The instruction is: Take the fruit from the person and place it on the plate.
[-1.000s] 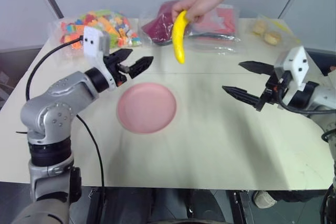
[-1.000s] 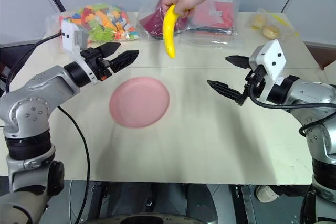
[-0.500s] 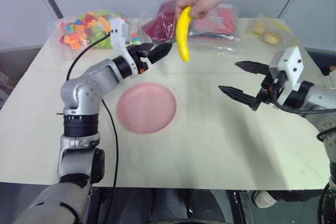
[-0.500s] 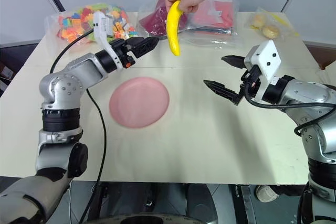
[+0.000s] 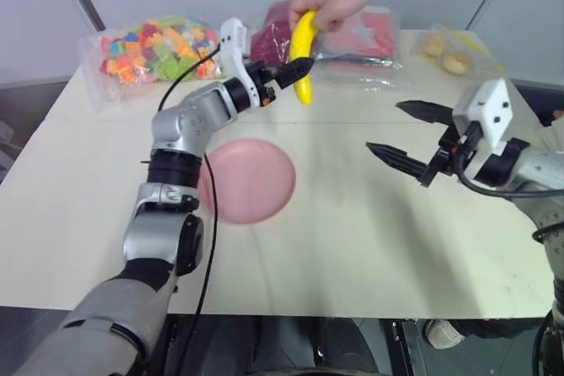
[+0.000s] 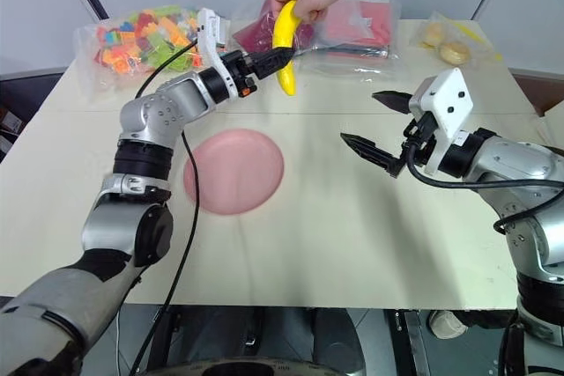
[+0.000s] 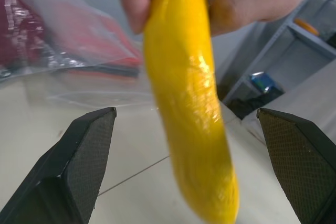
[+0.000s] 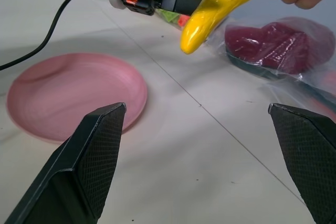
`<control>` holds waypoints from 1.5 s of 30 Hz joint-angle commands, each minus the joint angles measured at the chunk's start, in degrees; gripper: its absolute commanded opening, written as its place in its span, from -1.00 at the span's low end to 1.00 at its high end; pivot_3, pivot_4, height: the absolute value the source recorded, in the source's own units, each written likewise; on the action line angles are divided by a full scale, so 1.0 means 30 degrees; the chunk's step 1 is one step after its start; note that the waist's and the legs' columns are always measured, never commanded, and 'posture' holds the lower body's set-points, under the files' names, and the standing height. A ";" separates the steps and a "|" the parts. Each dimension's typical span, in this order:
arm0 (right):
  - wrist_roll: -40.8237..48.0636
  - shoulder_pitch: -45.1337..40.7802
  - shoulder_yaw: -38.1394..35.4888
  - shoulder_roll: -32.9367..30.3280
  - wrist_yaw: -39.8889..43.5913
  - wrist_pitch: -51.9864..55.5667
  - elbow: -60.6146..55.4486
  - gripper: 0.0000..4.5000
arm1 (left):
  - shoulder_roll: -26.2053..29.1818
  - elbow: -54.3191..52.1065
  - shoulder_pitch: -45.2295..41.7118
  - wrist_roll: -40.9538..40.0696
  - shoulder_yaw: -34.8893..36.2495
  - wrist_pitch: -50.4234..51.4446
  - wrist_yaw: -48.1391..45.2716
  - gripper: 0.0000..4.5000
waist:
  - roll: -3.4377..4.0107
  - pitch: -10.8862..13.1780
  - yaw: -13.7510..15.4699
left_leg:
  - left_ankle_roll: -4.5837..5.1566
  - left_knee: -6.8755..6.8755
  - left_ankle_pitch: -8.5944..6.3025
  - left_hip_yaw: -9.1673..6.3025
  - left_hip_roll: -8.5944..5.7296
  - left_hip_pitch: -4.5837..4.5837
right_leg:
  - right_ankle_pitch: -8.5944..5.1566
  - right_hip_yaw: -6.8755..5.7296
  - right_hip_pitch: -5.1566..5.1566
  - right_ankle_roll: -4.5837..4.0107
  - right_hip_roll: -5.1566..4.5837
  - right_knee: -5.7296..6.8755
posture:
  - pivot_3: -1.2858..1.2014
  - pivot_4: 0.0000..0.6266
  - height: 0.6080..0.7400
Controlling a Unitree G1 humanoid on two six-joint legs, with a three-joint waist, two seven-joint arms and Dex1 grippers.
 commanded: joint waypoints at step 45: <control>0.0827 0.2162 -0.0434 0.0977 -0.1268 0.0527 -0.2716 1.00 | 0.4911 -1.9878 0.9602 -0.3227 0.2328 1.5994 0.2510 -0.73 | 0.0002 -0.0001 -0.0045 | -0.0003 0.0007 0.0001 -0.0013 0.0014 0.0003 | 0.0003 0.0019 -0.0006 0.0005 0.0007 0.0027 | 0.03 -0.52 1.00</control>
